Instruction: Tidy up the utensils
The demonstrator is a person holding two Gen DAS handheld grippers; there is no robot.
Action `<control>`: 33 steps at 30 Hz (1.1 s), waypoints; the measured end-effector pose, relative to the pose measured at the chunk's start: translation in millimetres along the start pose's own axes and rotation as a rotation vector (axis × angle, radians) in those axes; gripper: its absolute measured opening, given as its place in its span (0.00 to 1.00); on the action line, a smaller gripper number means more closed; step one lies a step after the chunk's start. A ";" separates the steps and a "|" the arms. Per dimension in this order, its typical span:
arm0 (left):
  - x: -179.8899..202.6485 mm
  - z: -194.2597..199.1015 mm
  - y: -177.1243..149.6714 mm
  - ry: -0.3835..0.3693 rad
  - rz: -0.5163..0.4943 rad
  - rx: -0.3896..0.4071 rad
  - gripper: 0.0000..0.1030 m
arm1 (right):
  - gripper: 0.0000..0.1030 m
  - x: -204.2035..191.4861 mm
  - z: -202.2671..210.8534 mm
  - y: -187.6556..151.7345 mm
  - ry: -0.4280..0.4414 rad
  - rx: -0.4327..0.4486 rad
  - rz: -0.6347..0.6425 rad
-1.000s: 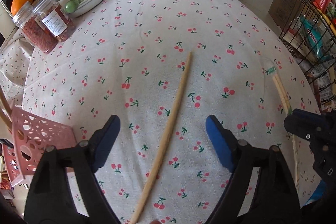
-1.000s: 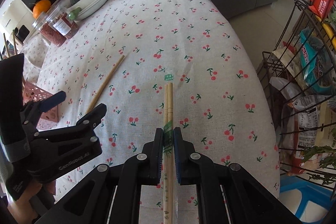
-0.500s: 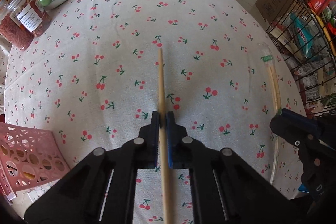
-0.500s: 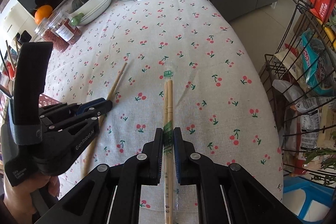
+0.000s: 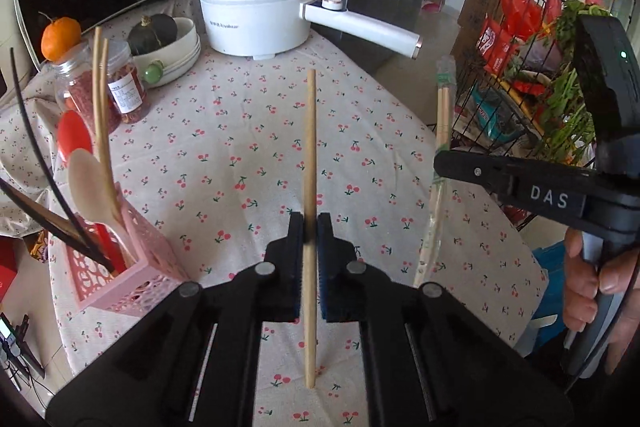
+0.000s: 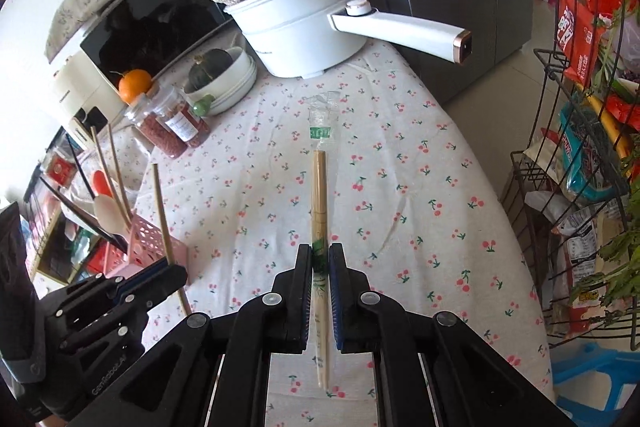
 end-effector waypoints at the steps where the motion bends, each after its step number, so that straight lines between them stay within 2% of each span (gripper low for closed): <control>1: -3.5 6.6 -0.7 -0.001 0.002 0.020 0.07 | 0.06 -5.1 1.9 0.4 0.010 0.011 0.003; 6: -25.3 40.1 -4.8 -0.017 0.053 0.132 0.07 | 0.05 -30.8 7.8 1.9 0.042 0.063 0.041; 9: -45.8 52.2 -9.6 -0.019 0.109 0.190 0.07 | 0.05 -40.8 5.3 4.0 0.053 0.062 0.070; 13: -61.9 55.0 -12.0 -0.057 0.148 0.185 0.07 | 0.08 -33.6 -22.3 2.4 -0.013 -0.042 0.064; 18: -69.5 44.7 -22.1 -0.055 0.150 0.149 0.07 | 0.36 -11.5 -78.2 -2.2 -0.112 -0.176 0.018; 20: -73.6 44.1 -26.7 -0.054 0.159 0.140 0.07 | 0.42 -2.8 -99.5 -3.9 -0.151 -0.217 0.006; 25: -80.1 45.6 -31.2 -0.048 0.164 0.136 0.07 | 0.42 16.2 -136.7 -7.6 -0.241 -0.293 -0.015; 26: -81.3 46.6 -32.2 -0.045 0.164 0.139 0.07 | 0.42 16.6 -138.9 -5.6 -0.251 -0.282 -0.007; 28: -84.0 49.2 -32.5 -0.041 0.168 0.149 0.07 | 0.35 16.6 -142.1 -2.1 -0.270 -0.276 0.014; 30: -88.0 53.1 -32.0 -0.037 0.175 0.165 0.07 | 0.10 17.8 -141.5 0.1 -0.301 -0.256 0.044; 33: -96.3 64.3 -28.0 -0.030 0.196 0.209 0.07 | 0.05 20.3 -137.1 0.0 -0.270 -0.240 0.031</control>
Point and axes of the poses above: each gripper's, at about its wrist camera, not at the fingertips, and z roughly against the way its jaws point, x to its right, y to its top, the point moved 4 cm from there along -z, roughly the way its jaws point, and after that the axes turned 14 degrees about y, right-handed, at the moved point
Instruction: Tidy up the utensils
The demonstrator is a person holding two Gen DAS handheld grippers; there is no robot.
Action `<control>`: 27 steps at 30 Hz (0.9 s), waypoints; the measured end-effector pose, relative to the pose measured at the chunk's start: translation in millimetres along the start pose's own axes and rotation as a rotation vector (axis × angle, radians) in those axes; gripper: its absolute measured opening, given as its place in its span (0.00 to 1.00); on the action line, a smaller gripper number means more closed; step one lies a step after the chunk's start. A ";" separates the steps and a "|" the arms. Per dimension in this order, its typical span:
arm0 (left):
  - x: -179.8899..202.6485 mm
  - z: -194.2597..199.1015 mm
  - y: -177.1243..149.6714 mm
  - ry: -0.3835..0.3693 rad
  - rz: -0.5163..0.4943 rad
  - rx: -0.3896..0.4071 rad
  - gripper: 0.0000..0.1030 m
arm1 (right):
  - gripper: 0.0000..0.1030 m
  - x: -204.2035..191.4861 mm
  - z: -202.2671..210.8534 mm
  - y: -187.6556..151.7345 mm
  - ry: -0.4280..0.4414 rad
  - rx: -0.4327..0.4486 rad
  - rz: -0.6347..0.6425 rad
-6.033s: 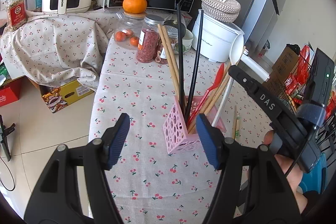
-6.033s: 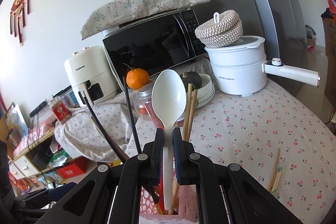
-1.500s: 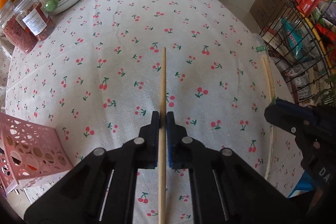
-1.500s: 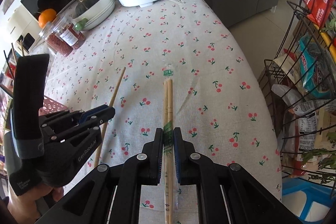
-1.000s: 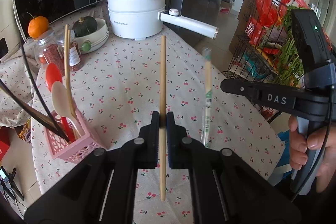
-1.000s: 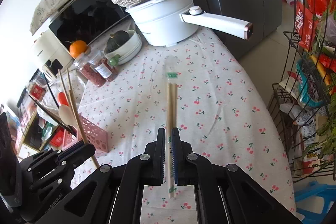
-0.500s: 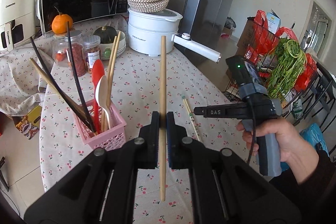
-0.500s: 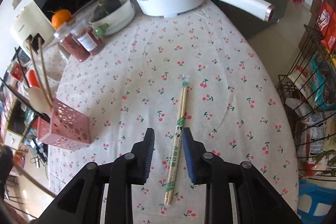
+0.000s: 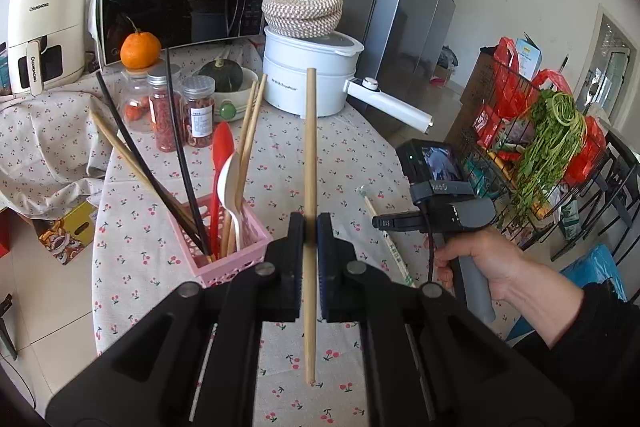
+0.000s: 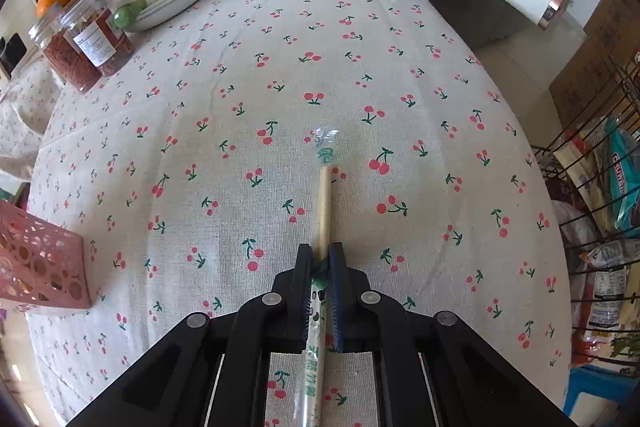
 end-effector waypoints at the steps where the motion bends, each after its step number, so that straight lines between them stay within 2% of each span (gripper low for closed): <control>1: -2.7 4.4 3.5 0.002 0.011 0.021 0.07 | 0.05 1.2 2.5 -0.1 0.020 0.010 -0.012; 6: -26.1 29.3 22.6 0.022 0.097 0.150 0.07 | 0.05 -15.2 41.2 5.0 0.101 0.146 0.023; 12: -53.6 52.3 39.8 0.078 0.212 0.376 0.07 | 0.05 -51.5 102.1 5.0 0.228 0.356 0.076; 16: -56.4 44.7 46.8 0.134 0.204 0.466 0.07 | 0.05 -74.8 122.1 7.8 0.281 0.448 0.094; 24: -59.2 -0.3 38.5 0.180 0.171 0.440 0.07 | 0.05 -94.2 135.0 4.2 0.322 0.547 0.091; 27: -64.9 -14.4 34.3 0.186 0.197 0.381 0.08 | 0.05 -99.1 144.2 -1.3 0.348 0.598 0.077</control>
Point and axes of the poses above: each gripper's, at about its wrist camera, not at the fingertips, and z roughly against the way its jaws point, x to its right, y to its top, the point moved 4 cm from there along -z, roughly the way its jaws point, and after that the axes turned 14 degrees about y, right-handed, at the moved point
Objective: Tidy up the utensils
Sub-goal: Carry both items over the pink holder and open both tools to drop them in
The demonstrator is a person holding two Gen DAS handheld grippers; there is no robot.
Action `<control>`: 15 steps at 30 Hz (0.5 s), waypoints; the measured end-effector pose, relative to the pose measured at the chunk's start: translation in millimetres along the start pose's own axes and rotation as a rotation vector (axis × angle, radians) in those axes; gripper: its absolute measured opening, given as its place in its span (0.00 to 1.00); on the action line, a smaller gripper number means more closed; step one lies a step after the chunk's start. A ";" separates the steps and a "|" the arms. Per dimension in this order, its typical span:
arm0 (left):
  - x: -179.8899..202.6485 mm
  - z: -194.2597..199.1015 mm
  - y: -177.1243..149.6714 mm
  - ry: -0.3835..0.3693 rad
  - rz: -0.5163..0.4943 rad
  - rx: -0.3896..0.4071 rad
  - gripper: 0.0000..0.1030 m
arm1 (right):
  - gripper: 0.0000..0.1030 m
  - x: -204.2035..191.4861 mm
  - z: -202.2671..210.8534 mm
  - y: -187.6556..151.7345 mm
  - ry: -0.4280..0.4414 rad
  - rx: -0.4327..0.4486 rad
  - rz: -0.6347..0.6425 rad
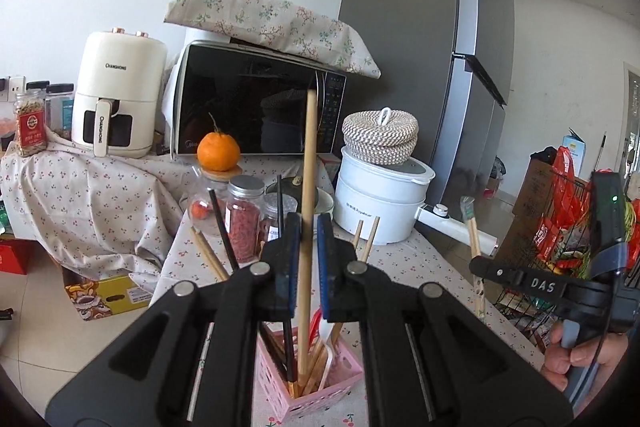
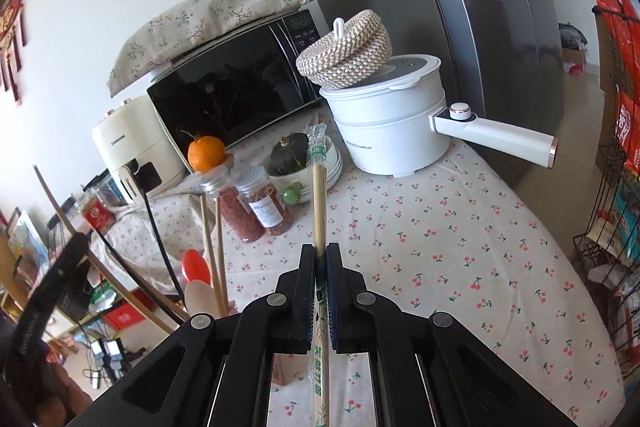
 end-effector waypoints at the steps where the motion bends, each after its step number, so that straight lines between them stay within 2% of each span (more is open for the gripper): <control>1: -1.6 -3.1 -2.0 0.004 0.005 -0.021 0.08 | 0.05 -3.9 2.1 0.5 0.007 0.018 -0.006; 4: -6.5 -8.0 -4.3 0.002 0.026 -0.085 0.13 | 0.05 -19.1 9.2 1.8 0.034 0.078 -0.009; 6: -9.9 -7.2 -5.1 -0.002 0.041 -0.135 0.25 | 0.05 -30.6 11.6 2.8 0.050 0.115 -0.004; 9: -17.7 -4.8 -8.1 0.007 0.059 -0.216 0.34 | 0.05 -49.6 7.3 2.6 0.049 0.158 0.013; 11: -25.2 -3.6 -11.2 0.024 0.055 -0.269 0.39 | 0.05 -60.8 -3.1 2.0 0.023 0.165 0.017; 15: -46.4 -1.6 -20.4 0.102 0.016 -0.354 0.47 | 0.05 -70.8 -23.4 -5.5 0.028 0.210 -0.058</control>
Point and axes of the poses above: each gripper's, at about its wrist camera, not at the fingertips, and z roughly against the way its jaws point, x to its right, y to its top, the point moved 4 cm from there along -z, roughly the way its jaws point, and after that the axes turned 14 degrees about y, right-handed, at the moved point
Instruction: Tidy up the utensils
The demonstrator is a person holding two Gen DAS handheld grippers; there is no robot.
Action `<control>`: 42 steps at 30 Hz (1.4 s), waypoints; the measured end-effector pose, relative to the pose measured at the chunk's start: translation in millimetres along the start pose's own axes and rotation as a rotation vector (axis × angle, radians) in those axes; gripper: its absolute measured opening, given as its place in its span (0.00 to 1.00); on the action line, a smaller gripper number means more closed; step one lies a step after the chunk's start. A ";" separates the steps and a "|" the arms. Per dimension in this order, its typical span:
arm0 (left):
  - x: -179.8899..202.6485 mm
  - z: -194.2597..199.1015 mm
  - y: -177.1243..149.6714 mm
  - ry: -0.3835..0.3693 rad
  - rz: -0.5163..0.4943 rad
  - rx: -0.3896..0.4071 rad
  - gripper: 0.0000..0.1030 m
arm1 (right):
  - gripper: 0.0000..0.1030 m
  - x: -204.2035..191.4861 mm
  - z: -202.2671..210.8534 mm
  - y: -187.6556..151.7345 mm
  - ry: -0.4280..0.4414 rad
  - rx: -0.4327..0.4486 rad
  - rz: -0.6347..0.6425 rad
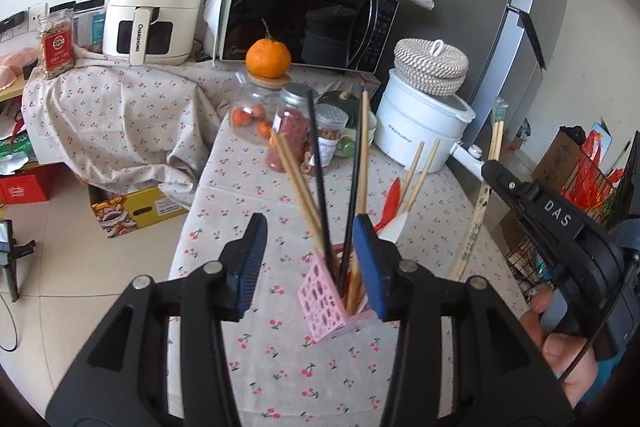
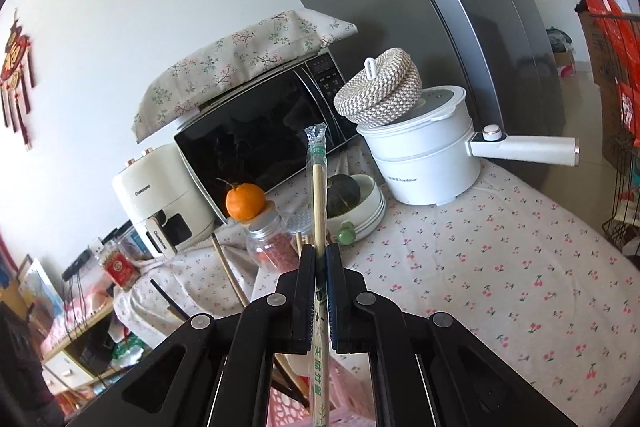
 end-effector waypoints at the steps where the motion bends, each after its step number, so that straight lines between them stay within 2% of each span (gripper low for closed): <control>1: -5.2 -0.8 -1.9 0.002 0.003 -0.019 0.47 | 0.05 -1.7 -3.6 -3.9 -0.010 0.019 -0.001; 4: -17.0 -1.5 -4.8 -0.012 0.012 -0.057 0.48 | 0.05 -5.9 -12.4 -15.6 -0.045 0.077 -0.001; 7: -24.3 -0.3 -4.3 -0.001 0.010 -0.055 0.48 | 0.05 -10.6 -17.8 -22.6 -0.070 0.137 -0.003; 14: -28.6 -4.4 -0.5 -0.028 0.039 -0.076 0.49 | 0.05 -30.5 -20.2 -22.3 -0.112 0.260 0.078; 19: -29.3 -8.7 -0.9 -0.016 0.043 -0.087 0.51 | 0.07 -43.6 -22.1 -34.4 -0.135 0.290 0.203; 23: -29.9 -10.0 -1.5 -0.011 0.052 -0.094 0.56 | 0.10 -40.1 -16.5 -48.8 -0.104 0.259 0.193; 25: -28.5 -10.7 -2.3 -0.010 0.050 -0.098 0.57 | 0.14 -39.6 -13.0 -52.9 -0.089 0.237 0.195; 29: -22.3 -10.6 -5.8 -0.003 0.027 -0.100 0.65 | 0.36 -36.3 -1.5 -49.0 -0.067 0.200 0.190; 32: -14.6 -7.8 -8.1 -0.005 0.005 -0.093 0.71 | 0.46 -31.9 9.2 -40.0 -0.070 0.169 0.192; 37: -1.8 3.9 -11.4 0.001 -0.018 -0.067 0.80 | 0.56 -17.7 22.0 -27.3 -0.125 0.070 0.204; 42: 12.6 14.0 -17.7 0.010 -0.043 -0.056 0.86 | 0.75 -1.0 43.5 -16.1 -0.176 0.010 0.249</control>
Point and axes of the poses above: each gripper's, at about its wrist camera, not at the fingertips, and z roughly against the way its jaws point, x to its right, y to its top, the point moved 4 cm from there along -z, roughly the way its jaws point, and after that the axes turned 14 degrees about y, right-handed, at the moved point
